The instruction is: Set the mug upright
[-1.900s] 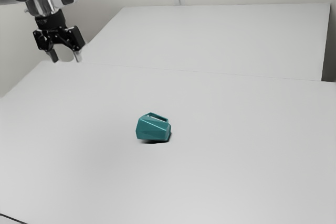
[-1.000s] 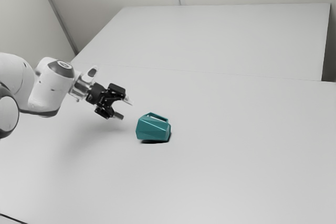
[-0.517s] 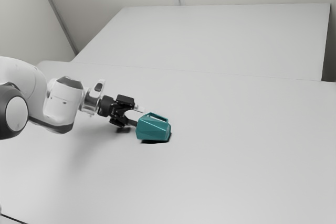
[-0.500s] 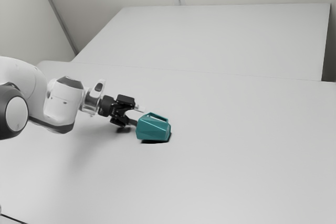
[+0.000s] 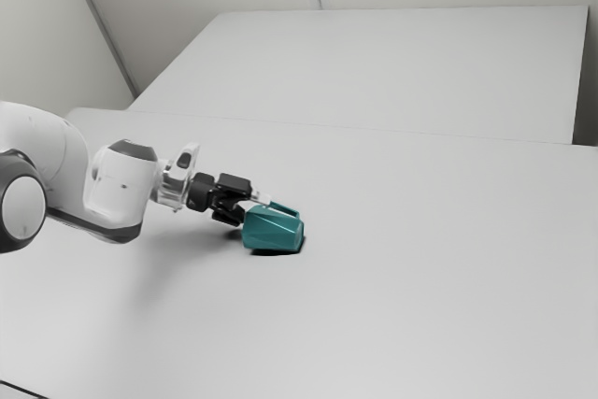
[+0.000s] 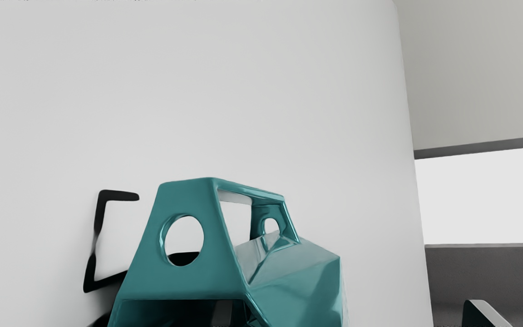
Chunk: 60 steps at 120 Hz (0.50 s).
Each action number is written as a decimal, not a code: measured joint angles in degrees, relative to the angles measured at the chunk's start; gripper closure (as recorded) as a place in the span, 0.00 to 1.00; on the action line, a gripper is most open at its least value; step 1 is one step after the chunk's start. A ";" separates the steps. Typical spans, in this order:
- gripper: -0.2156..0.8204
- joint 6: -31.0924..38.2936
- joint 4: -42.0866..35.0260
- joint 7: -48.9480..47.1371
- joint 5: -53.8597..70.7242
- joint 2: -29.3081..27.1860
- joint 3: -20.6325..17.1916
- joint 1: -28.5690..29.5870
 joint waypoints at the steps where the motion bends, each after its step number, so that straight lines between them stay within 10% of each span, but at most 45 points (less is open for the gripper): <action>1: 0.29 0.01 0.00 0.08 -0.04 0.01 0.00 -0.04; 39: 0.77 0.45 -0.02 1.74 -1.17 0.35 -0.21 -0.51; 60: 0.87 0.60 -0.02 1.98 -1.22 0.41 -0.24 -0.53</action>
